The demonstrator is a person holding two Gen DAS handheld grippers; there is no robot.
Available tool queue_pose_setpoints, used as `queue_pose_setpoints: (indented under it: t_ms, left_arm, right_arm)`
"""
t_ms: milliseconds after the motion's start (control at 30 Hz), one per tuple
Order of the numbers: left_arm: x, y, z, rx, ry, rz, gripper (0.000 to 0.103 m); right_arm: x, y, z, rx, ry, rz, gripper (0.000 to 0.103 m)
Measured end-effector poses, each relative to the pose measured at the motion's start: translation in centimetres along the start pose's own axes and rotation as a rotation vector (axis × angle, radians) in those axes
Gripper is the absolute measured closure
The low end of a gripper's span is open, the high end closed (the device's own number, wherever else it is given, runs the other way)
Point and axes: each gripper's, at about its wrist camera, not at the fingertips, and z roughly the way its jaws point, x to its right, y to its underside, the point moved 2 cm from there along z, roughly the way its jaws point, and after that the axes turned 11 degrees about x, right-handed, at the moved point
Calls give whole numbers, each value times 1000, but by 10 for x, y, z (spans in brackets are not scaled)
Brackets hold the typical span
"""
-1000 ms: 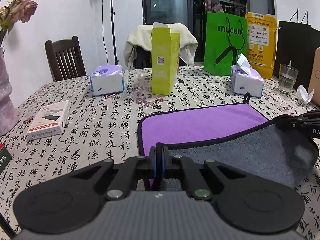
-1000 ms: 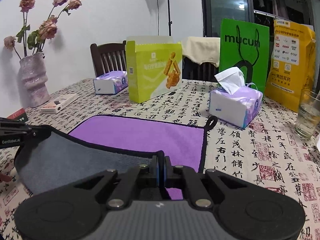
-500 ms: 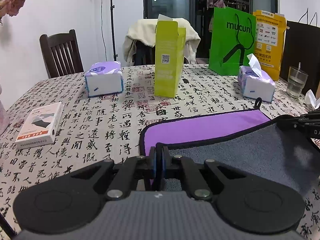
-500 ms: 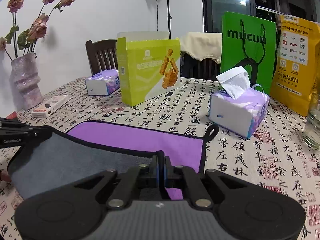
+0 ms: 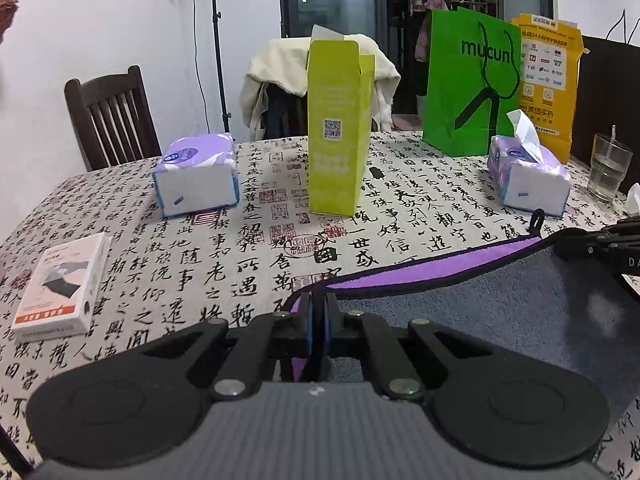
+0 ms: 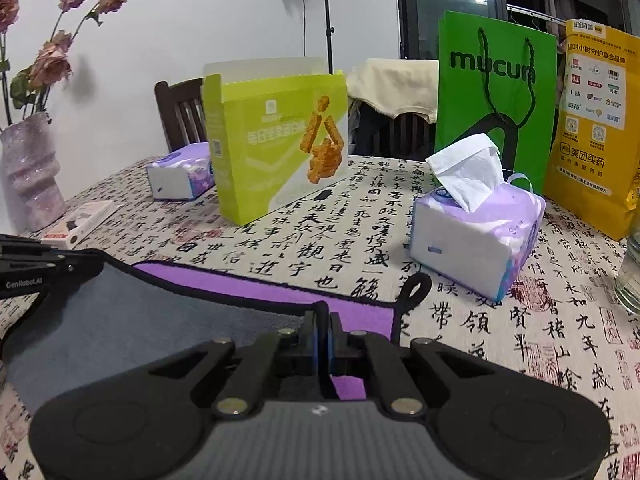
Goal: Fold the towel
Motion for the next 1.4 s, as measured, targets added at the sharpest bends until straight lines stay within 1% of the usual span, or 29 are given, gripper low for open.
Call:
queue_pose_setpoints:
  t_ms: [367, 600, 800, 833, 900, 933, 967, 1000, 1033, 1067, 1100, 1133, 1167, 1200, 1233, 1300, 1400]
  left_arm:
    - [-6, -5, 30, -20, 5, -22, 97]
    - [-11, -8, 44, -34, 22, -44, 97]
    - [-12, -7, 52, -59, 11, -23, 95]
    - [-12, -7, 54, -65, 10, -17, 92]
    - [-14, -6, 55, -80, 6, -21, 80]
    - [-15, -6, 55, -83, 7, -27, 62]
    - [-16, -6, 54, -84, 2, -32, 47]
    - [-16, -7, 52, -80, -2, -32, 44]
    - [-15, -8, 49, -72, -5, -23, 39]
    - [-14, -9, 46, -64, -7, -12, 30]
    - [-13, -10, 43, -55, -15, 0, 24]
    - [-13, -11, 41, -47, -25, 10, 13]
    - [-12, -11, 38, -41, -39, 22, 6]
    - [-11, -11, 35, -36, -53, 34, 5]
    - [-12, -11, 33, -35, -59, 38, 4]
    - [-14, -10, 27, -32, -64, 25, 2]
    - [-19, -11, 15, -19, -73, -3, 0]
  right_arm:
    - [9, -2, 28, -19, 22, -12, 99]
    - [14, -4, 40, -33, 34, -16, 99]
    - [16, -4, 50, -51, 43, -21, 97]
    - [16, -4, 52, -57, 46, -23, 94]
    - [17, -3, 53, -65, 57, -27, 89]
    - [18, -4, 53, -64, 63, -20, 85]
    - [20, -4, 53, -65, 66, -11, 82]
    - [21, -5, 52, -64, 69, -2, 74]
    - [22, -6, 50, -58, 73, 9, 59]
    - [24, -7, 48, -53, 78, 19, 49]
    - [25, -8, 46, -43, 83, 34, 35]
    - [26, -9, 42, -27, 87, 51, 32]
    - [27, -10, 40, -20, 89, 56, 30]
    - [27, -11, 37, -11, 89, 57, 27]
    - [28, -12, 34, 0, 88, 58, 19]
    - [27, -13, 29, 12, 99, 60, 9]
    - [26, -16, 18, 37, 99, 63, 9]
